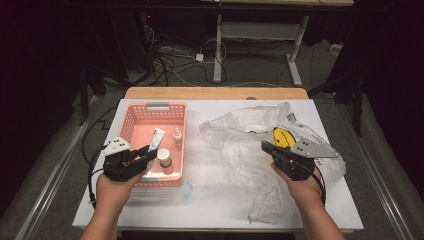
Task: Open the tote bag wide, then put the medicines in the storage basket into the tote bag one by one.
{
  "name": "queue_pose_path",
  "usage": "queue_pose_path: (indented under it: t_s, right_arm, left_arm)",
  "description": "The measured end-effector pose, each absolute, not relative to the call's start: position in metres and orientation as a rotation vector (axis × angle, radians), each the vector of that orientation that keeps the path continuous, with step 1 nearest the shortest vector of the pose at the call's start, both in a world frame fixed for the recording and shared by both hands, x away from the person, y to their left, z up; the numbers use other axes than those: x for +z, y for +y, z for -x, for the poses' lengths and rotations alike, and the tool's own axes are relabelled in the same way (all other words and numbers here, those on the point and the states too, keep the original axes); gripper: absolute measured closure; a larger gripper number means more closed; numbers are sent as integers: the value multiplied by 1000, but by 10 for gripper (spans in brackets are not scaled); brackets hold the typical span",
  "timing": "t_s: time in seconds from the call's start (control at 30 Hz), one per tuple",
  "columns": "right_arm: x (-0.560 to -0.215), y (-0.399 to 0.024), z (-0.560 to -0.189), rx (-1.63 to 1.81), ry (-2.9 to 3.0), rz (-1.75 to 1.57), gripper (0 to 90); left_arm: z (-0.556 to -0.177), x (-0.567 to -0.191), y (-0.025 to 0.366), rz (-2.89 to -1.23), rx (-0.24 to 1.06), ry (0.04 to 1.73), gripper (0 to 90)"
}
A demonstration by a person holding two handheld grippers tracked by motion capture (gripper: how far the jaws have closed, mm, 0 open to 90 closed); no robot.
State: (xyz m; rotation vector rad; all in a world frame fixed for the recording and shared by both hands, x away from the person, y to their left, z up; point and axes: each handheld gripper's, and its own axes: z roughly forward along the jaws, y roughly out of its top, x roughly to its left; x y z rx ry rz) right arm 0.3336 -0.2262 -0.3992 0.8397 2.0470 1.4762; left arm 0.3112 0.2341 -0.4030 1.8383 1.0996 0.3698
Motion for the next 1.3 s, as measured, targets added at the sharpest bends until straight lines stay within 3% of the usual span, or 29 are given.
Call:
queue_pose_path:
  t_s: [1.3]
  right_arm:
    - [-396,-227,-327,1497,2036,-813,900]
  left_arm:
    - [-295,-392,175,-1858,244,893,682]
